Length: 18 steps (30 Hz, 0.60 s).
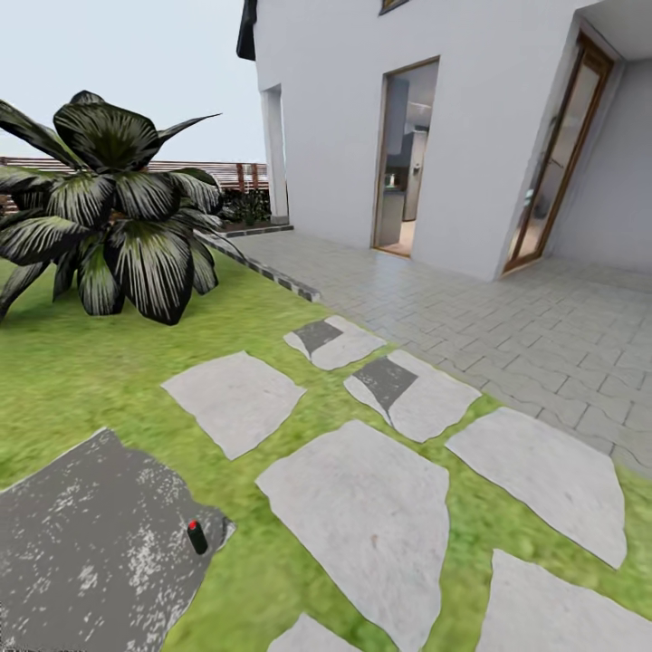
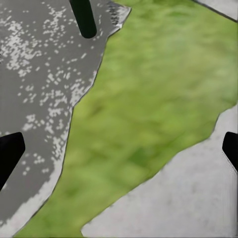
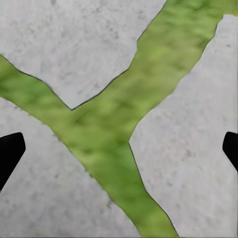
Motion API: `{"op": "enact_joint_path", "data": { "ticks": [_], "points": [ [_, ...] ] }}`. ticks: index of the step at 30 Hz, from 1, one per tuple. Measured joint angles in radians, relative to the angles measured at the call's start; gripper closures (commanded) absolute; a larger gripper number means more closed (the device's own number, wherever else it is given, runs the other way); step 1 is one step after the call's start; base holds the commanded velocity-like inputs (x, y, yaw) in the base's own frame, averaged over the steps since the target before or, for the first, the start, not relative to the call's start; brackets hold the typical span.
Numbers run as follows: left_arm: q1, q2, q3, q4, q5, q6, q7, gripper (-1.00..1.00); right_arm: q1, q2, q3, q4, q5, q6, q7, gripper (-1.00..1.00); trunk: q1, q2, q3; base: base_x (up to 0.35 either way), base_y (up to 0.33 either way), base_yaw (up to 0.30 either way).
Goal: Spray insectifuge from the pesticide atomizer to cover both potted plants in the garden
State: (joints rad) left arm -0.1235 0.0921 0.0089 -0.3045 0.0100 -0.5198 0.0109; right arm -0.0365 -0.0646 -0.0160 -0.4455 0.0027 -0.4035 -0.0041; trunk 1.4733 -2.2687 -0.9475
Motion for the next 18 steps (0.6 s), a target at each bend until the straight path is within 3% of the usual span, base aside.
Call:
{"op": "enact_joint_path", "data": {
  "ticks": [18],
  "points": [
    [0.000,0.000,0.000,0.000,-0.001,0.000,0.000,-1.00,0.000,0.000,0.000,0.001,0.000,0.000,0.000,-1.00,0.000,0.000,0.000,0.210,-0.224,0.276]
  ]
}}
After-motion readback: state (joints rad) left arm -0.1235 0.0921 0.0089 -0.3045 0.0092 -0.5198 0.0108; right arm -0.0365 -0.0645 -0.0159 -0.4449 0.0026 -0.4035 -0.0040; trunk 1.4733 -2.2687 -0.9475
